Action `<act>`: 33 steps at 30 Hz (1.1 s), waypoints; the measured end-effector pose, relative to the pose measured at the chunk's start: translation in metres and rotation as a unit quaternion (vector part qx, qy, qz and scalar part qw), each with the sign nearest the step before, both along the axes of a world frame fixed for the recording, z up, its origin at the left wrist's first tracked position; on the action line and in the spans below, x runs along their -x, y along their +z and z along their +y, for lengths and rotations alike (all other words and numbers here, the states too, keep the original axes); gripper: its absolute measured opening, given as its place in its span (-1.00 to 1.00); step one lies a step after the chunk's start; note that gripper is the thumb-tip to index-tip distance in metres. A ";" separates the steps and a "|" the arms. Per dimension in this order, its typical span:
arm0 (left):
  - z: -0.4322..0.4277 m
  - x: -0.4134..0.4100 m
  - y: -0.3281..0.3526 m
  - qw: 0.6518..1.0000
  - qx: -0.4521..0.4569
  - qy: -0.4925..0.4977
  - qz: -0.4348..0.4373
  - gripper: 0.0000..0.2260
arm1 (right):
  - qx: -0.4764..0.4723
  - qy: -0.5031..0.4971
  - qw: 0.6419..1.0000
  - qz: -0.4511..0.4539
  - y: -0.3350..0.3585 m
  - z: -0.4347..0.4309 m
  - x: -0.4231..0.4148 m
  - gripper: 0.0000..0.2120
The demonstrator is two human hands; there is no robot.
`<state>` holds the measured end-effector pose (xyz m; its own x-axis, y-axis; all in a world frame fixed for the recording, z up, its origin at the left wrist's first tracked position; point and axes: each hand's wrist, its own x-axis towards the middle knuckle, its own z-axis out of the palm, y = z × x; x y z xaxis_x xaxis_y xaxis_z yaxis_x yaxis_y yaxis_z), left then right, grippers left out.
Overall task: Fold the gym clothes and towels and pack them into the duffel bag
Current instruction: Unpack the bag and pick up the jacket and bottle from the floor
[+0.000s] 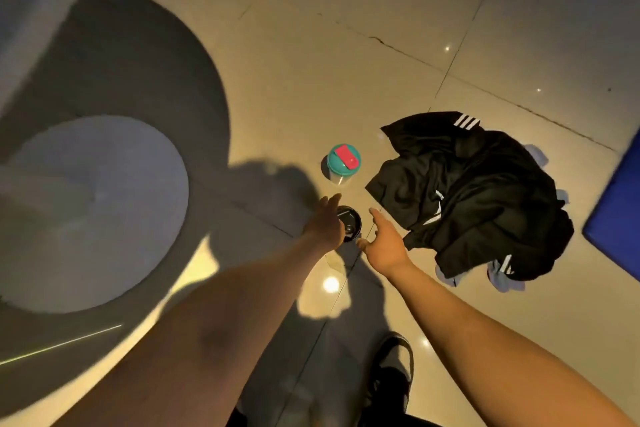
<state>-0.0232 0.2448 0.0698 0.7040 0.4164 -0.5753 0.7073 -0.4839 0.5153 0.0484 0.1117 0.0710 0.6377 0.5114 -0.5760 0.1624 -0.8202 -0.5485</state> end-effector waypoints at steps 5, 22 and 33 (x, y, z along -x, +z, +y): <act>-0.004 0.001 -0.071 0.996 0.055 0.064 0.001 -0.44 | -0.038 -0.002 0.999 0.037 -0.053 0.000 0.008 -0.36; 0.021 -0.036 -0.131 0.992 -0.067 0.006 -0.111 -0.52 | 0.020 -0.031 0.995 -0.088 -0.121 0.045 -0.031 -0.18; 0.063 -0.139 -0.133 0.985 -0.161 -0.014 -0.056 -0.20 | 0.045 -0.046 0.987 -0.150 -0.110 0.079 -0.108 -0.22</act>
<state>0.1157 0.3079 -0.0629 0.7698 0.5433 -0.3350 0.6383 -0.6540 0.4061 0.1565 0.1911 -0.0390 0.8273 0.3996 -0.3948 0.2295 -0.8819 -0.4117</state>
